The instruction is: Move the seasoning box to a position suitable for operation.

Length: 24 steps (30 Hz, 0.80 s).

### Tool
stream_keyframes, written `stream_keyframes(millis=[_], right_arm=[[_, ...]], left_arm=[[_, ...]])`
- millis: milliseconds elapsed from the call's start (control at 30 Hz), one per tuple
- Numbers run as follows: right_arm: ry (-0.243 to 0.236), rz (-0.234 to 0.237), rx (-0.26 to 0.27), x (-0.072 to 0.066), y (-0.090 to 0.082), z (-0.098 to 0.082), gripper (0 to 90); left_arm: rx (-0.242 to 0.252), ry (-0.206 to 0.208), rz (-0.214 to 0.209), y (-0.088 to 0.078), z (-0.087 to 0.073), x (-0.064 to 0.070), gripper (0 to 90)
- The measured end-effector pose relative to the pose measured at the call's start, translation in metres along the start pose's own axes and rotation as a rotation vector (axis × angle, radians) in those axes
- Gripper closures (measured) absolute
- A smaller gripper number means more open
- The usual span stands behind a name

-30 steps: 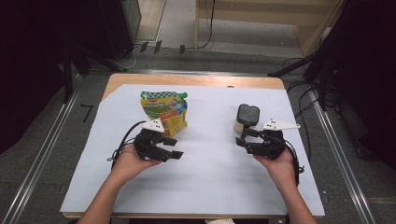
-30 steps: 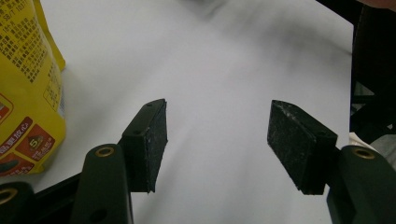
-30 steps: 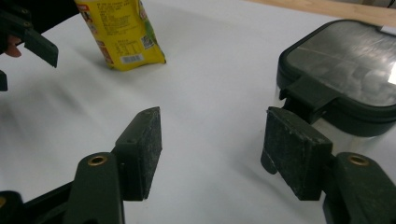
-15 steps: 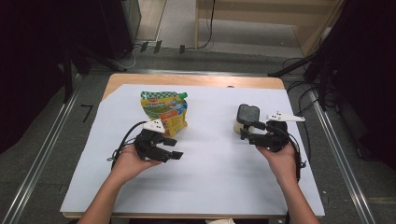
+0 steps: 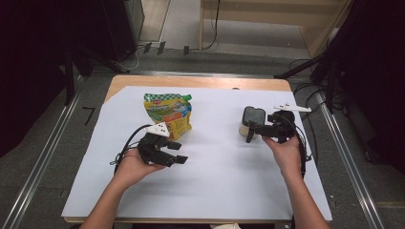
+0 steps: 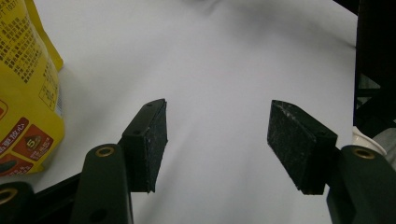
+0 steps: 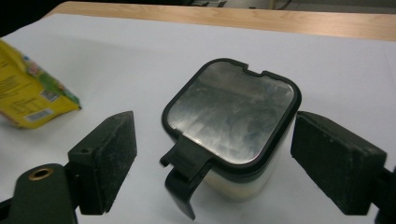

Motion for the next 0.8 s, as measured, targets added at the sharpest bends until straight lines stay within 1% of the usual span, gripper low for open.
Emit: stream_keyframes(millis=[33,67,100,133,167,267,300,333,400,433,467,500,533,567,667,700,767,800], right_arm=[[0.005,-0.024,-0.004,0.002,0.005,0.003,13.6],[0.005,-0.024,-0.004,0.002,0.005,0.003,13.6],[0.025,-0.037,-0.011,0.002,0.011,0.006,12.4],[0.025,-0.037,-0.011,0.002,0.011,0.006,12.4],[0.04,-0.053,-0.021,0.002,0.017,0.008,10.5],[0.07,-0.085,-0.008,0.0,0.024,0.011,9.4],[0.07,-0.085,-0.008,0.0,0.024,0.011,9.4],[0.077,-0.101,-0.007,0.0,0.026,0.011,8.0],[0.1,-0.15,-0.008,-0.001,0.034,0.011,6.4],[0.114,-0.185,-0.005,-0.002,0.039,0.01,5.2],[0.114,-0.185,-0.005,-0.002,0.039,0.01,5.2],[0.113,-0.2,-0.001,-0.003,0.041,0.01,5.0],[0.118,-0.223,0.005,-0.004,0.044,0.01,4.7],[0.124,-0.259,0.017,-0.005,0.05,0.01,2.9],[0.134,-0.304,0.029,-0.007,0.056,0.008,1.5],[0.134,-0.304,0.029,-0.007,0.056,0.008,1.5],[0.142,-0.345,0.047,-0.008,0.061,0.006,1.1],[0.142,-0.345,0.047,-0.008,0.061,0.006,1.1]], left_arm=[[-0.003,0.002,0.0,0.0,0.0,0.0,38.7],[-0.003,0.002,0.0,0.0,0.0,0.0,38.7],[-0.006,0.002,0.0,0.001,0.0,0.0,38.8],[-0.006,0.002,0.0,0.001,0.0,0.0,38.7],[-0.012,0.004,0.003,0.001,-0.001,0.0,38.7],[-0.01,0.007,0.004,0.001,0.0,0.0,38.8],[-0.01,0.007,0.004,0.001,0.0,0.0,38.8],[-0.007,0.003,0.0,0.001,0.0,0.0,38.8],[-0.007,0.002,0.0,0.001,0.0,0.0,38.8],[-0.007,0.003,0.0,0.0,-0.001,-0.001,38.8],[-0.007,0.003,0.0,0.0,-0.001,-0.001,38.8],[-0.003,-0.001,-0.003,0.0,-0.001,-0.001,38.8],[-0.003,0.0,-0.003,-0.001,-0.001,-0.001,38.8],[0.001,-0.001,-0.002,-0.001,-0.001,-0.002,38.9],[0.003,-0.006,-0.005,-0.001,-0.001,-0.002,39.1],[0.004,-0.008,-0.008,-0.001,-0.001,-0.002,39.1],[0.005,-0.007,-0.008,-0.001,-0.001,-0.002,39.1],[0.005,-0.007,-0.008,-0.001,-0.001,-0.002,39.1]])
Point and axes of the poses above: each handheld gripper's, and its own axes: y roughly forward along the jaws, z roughly out of its top, x roughly to its right, the point moved 6 cm from there along y, roughly forward along the jaws, and after that the axes turned 4 degrees about -x, right-handed, at the moved point
